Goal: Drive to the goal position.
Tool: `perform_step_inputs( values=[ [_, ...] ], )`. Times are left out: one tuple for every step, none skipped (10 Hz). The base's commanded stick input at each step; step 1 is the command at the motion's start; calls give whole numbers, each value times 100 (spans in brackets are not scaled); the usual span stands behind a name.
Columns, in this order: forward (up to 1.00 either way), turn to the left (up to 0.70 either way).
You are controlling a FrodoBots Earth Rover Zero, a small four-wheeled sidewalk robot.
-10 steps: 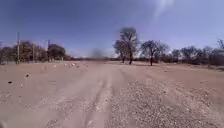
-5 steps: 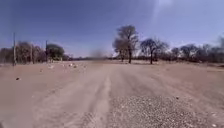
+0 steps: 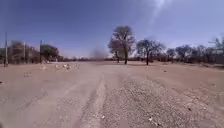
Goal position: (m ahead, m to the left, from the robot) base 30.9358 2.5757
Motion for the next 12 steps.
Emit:
perform_step_inputs(
  values=[
    [100, 0],
    [100, 0],
    [100, 0],
    [100, 0],
    [100, 0],
    [100, 0],
    [100, 0],
    [100, 0],
    [100, 0],
    [100, 0],
    [100, 0],
    [100, 0]
  ],
)
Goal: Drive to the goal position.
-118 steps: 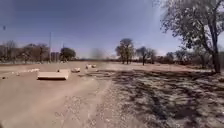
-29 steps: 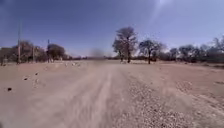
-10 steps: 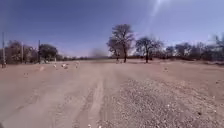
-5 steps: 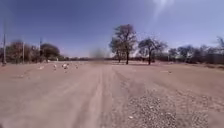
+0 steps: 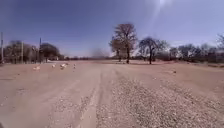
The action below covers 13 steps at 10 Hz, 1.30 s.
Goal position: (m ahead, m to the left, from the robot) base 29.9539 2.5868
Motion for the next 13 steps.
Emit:
perform_step_inputs(
  values=[
    [100, 0],
    [100, 0],
    [100, 0],
    [100, 0],
    [100, 0],
    [100, -24],
    [100, -11],
    [100, 0],
    [100, 0],
    [100, 0],
    [100, 0],
    [100, 0],
    [100, 0]
  ],
)
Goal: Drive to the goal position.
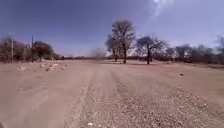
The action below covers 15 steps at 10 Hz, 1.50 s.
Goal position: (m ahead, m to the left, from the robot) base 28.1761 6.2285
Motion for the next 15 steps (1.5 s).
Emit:
perform_step_inputs(
  values=[
    [100, 0],
    [100, 0],
    [100, 0],
    [100, 0],
    [100, 0],
    [100, 0],
    [100, 0],
    [100, 0],
    [100, 0],
    [100, 0],
    [100, 0],
    [100, 0],
    [100, 0],
    [100, 0],
    [100, 0]
  ],
)
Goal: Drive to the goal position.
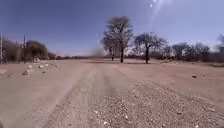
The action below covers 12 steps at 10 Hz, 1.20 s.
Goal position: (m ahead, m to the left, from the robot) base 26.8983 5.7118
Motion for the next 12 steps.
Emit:
perform_step_inputs(
  values=[
    [100, 0],
    [100, 0],
    [100, 0],
    [100, 0],
    [100, 0],
    [100, 0],
    [100, 0],
    [100, 0],
    [100, 0],
    [100, 0],
    [100, 0],
    [100, 0]
  ],
)
